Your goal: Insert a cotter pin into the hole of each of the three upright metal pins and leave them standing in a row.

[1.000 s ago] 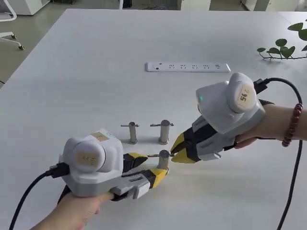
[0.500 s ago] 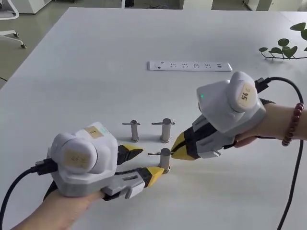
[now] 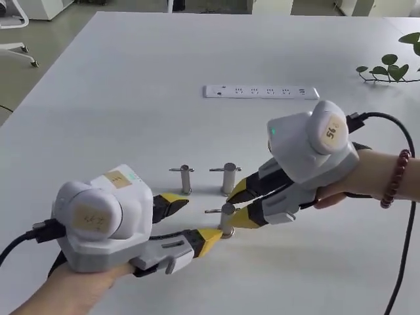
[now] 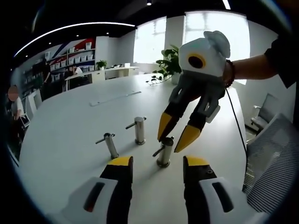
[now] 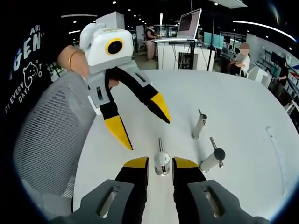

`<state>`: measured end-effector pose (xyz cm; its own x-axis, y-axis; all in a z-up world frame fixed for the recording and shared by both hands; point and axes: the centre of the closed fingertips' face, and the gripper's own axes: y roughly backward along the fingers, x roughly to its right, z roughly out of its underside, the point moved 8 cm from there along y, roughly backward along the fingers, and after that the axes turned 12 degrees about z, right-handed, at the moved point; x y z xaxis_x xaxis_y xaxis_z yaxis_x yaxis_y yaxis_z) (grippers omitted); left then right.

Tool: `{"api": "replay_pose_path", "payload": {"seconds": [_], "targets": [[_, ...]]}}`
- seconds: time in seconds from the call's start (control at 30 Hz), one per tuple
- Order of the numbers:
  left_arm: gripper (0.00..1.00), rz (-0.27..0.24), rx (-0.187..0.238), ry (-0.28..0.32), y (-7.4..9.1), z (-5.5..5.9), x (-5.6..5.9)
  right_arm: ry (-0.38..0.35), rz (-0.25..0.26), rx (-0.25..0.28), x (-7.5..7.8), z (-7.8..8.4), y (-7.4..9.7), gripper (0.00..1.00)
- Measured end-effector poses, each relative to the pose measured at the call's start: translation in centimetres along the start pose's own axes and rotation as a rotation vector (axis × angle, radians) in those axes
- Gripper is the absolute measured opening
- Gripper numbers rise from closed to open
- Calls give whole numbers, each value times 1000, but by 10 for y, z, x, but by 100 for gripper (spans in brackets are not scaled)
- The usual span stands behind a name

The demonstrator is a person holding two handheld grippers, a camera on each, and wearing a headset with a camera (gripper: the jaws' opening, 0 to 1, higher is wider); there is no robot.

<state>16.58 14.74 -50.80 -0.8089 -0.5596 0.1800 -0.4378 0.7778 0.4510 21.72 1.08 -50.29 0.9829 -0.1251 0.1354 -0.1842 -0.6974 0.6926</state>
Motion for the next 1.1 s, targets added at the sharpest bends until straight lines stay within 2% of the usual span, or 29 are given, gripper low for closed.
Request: {"api": "replay_pose_path", "payload": {"seconds": [0.5, 0.93, 1.1], "targets": [[46, -8, 20, -4, 7, -4, 5, -12, 23, 16, -2, 0, -7, 9], [56, -13, 22, 13, 10, -1, 6, -6, 22, 27, -2, 0, -7, 8], [58, -13, 18, 19, 12, 1, 6, -38, 19, 39, 1, 3, -5, 8]]}}
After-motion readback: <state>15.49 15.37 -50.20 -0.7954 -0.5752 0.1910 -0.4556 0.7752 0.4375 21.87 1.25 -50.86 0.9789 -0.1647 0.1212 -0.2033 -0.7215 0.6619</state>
